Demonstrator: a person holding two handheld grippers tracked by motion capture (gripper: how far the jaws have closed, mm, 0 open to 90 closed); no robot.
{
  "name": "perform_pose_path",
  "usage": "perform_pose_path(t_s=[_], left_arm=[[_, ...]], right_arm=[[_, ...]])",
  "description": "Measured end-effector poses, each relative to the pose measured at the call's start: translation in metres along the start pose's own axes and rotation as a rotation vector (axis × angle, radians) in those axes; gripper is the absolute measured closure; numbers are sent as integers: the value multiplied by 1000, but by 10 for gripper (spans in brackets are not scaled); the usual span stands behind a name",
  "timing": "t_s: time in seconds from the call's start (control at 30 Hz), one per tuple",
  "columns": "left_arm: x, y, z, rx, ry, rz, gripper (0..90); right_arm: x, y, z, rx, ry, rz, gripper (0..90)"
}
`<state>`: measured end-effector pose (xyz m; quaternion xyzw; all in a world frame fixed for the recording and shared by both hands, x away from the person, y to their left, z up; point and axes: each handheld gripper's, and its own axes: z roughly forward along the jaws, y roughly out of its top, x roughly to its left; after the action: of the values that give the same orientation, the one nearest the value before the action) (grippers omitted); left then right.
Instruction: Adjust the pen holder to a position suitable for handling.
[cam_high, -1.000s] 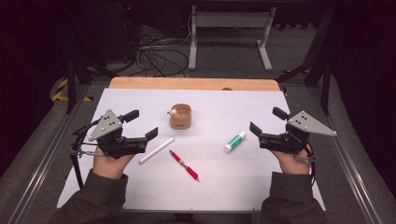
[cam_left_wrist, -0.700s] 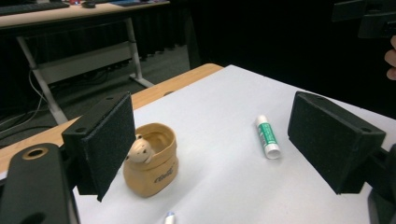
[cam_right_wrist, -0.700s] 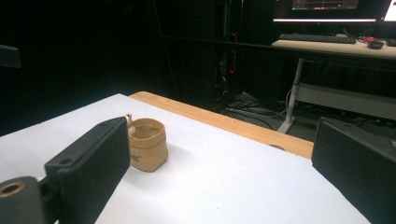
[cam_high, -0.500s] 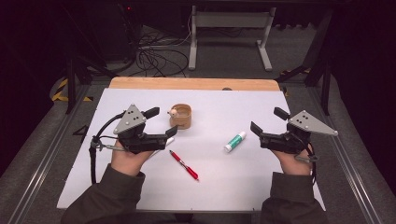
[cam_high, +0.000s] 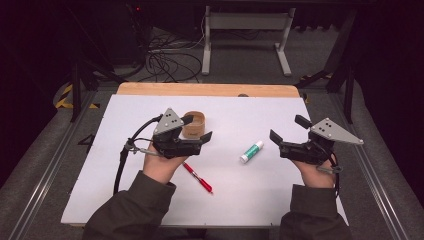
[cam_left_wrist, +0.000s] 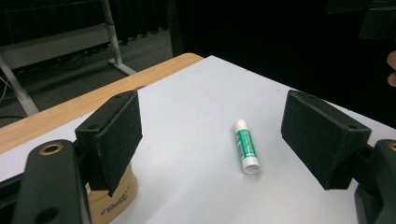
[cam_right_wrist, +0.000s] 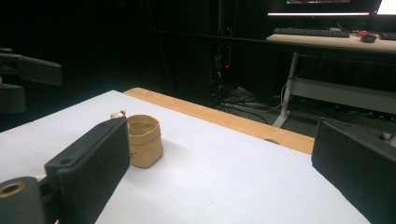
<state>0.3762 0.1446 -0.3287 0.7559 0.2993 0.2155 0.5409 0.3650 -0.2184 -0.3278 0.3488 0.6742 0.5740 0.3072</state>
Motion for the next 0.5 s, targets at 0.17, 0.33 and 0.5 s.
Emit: perform_pose_path(t_s=[0.17, 0.33, 0.5], left_arm=[[-9, 5, 17, 10, -1, 12, 216], [-17, 9, 34, 17, -13, 19, 225], [-26, 12, 52, 47, -21, 38, 236]], right_arm=[[-1, 0, -1, -1, -6, 4, 50], [-3, 0, -2, -1, -12, 7, 50], [-4, 1, -5, -2, -18, 10, 51]])
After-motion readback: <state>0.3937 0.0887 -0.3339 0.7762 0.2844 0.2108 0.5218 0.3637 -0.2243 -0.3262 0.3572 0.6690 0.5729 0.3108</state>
